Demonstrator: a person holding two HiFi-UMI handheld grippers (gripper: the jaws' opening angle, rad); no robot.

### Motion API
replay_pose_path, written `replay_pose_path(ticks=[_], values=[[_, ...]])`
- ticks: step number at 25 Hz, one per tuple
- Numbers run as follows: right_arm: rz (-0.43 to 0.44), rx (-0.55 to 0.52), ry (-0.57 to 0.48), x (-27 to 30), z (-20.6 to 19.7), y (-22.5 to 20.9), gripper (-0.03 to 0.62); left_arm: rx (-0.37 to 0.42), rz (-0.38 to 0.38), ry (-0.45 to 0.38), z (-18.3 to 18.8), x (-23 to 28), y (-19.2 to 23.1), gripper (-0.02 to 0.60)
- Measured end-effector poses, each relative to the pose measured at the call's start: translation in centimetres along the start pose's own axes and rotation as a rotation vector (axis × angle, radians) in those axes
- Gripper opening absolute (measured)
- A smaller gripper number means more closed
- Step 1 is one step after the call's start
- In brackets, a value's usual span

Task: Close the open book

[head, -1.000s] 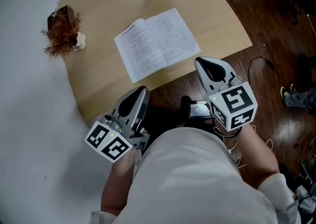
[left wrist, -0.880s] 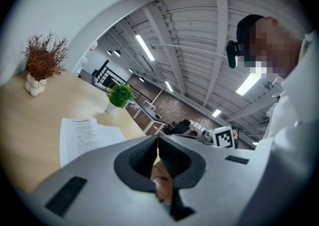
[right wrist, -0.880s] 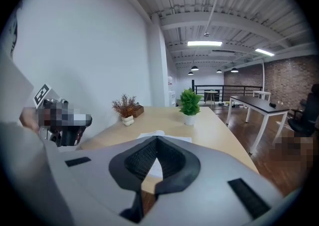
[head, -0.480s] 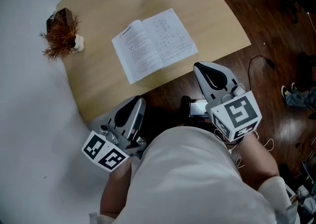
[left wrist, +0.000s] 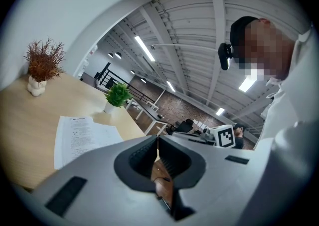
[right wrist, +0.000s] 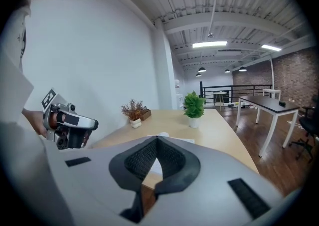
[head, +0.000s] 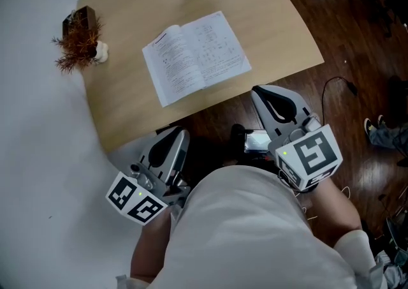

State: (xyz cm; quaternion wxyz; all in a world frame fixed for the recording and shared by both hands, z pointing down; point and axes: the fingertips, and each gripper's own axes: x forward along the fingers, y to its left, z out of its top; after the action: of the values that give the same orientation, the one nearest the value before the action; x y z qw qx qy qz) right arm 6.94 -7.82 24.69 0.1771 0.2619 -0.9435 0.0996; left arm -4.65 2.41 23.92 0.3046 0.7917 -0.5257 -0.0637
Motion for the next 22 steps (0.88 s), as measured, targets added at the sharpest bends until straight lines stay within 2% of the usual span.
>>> replay_pose_path(ticks=[10,22], values=[[0.083,-0.004,0.030,-1.6,-0.9,-1.8,0.002,-0.028,0.054,-0.019,-1.7,1.5,-2.3,-0.002],[0.095,-0.012,0.030,-2.8,-1.4,-2.7,0.002,-0.019,0.057,-0.017,-2.6,2.5,-3.4,-0.002]])
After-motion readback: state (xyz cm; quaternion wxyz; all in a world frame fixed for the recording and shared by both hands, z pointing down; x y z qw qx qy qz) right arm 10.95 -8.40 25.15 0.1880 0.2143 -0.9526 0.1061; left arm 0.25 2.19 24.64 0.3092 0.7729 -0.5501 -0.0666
